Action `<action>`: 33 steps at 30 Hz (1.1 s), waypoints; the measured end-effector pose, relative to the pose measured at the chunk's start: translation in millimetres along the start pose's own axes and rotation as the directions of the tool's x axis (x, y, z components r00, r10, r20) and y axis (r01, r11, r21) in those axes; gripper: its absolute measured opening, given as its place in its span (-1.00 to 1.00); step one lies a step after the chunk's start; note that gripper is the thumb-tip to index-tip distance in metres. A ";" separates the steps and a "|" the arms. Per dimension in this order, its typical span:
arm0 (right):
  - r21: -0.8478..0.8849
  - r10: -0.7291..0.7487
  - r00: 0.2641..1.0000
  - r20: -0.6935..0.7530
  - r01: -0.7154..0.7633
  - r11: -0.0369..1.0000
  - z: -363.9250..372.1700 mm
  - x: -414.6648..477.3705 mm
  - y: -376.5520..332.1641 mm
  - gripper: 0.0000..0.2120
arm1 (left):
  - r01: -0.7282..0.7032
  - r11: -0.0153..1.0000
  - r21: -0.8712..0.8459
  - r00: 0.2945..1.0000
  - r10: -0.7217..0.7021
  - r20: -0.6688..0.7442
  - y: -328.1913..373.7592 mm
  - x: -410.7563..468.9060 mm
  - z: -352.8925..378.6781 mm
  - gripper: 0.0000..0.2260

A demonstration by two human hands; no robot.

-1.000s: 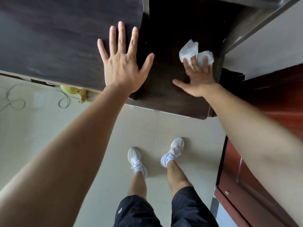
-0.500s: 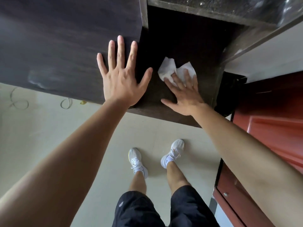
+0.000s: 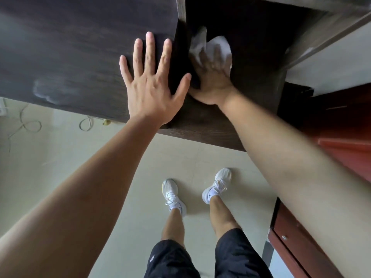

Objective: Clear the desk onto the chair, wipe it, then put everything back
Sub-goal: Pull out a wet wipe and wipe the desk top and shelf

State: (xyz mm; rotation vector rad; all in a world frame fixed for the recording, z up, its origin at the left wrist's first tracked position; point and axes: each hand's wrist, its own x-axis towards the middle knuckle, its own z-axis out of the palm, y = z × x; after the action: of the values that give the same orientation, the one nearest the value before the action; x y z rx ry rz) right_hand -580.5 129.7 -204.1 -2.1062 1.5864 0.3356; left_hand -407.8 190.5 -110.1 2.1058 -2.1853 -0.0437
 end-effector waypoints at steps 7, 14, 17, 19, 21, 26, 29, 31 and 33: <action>-0.096 0.047 0.998 0.029 -0.044 0.994 67.6 -137.3 52.0 -0.18 | 0.011 1.000 -0.010 0.999 -0.010 0.033 -0.1 0.1 -2.9 -0.33; 0.080 0.264 0.964 -0.021 -0.262 0.962 30.5 -98.6 124.4 -0.10 | 0.012 1.000 -0.002 1.000 -0.012 0.022 -2.7 0.5 0.4 -0.32; 0.087 0.317 0.947 -0.042 -0.313 0.946 37.4 -101.2 98.3 -0.02 | 0.011 1.000 -0.010 1.000 -0.010 0.024 -2.7 0.3 -0.3 -0.32; 0.047 0.235 0.970 -0.063 -0.232 0.972 57.1 -126.0 68.8 -0.03 | 0.000 1.000 -0.025 0.999 0.000 0.035 -3.3 -1.2 -3.8 -0.32; 0.002 0.111 0.992 -0.056 -0.111 0.994 82.4 -156.8 41.6 -0.05 | -0.037 0.998 -0.045 0.999 0.039 0.038 -5.5 -6.8 -8.1 -0.34; -0.055 -0.030 0.998 -0.063 0.027 0.998 120.7 -189.2 7.2 -0.05 | -0.152 0.986 -0.067 0.988 0.154 0.016 -36.5 -51.0 -13.6 -0.40; -0.088 -0.185 0.981 -0.049 0.180 0.980 121.2 -182.2 -16.0 -0.06 | -0.133 0.990 -0.050 0.991 0.133 0.010 -73.2 -84.4 -14.4 -0.40; -0.122 -0.266 0.963 -0.038 0.260 0.958 120.5 -173.3 -36.4 -0.07 | -0.093 0.995 -0.026 0.995 0.094 0.030 -95.2 -100.4 -14.9 -0.40; -0.141 -0.277 0.960 -0.035 0.270 0.952 118.5 -163.8 -58.6 -0.09 | -0.051 0.998 -0.031 0.997 0.053 0.050 -112.0 -110.6 -15.3 -0.41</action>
State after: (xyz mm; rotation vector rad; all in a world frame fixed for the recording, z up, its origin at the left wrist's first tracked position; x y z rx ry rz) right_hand -563.1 339.2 -215.8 -2.4217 1.3068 0.2996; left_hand -291.1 297.2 -111.7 2.0530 -2.2523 -0.1254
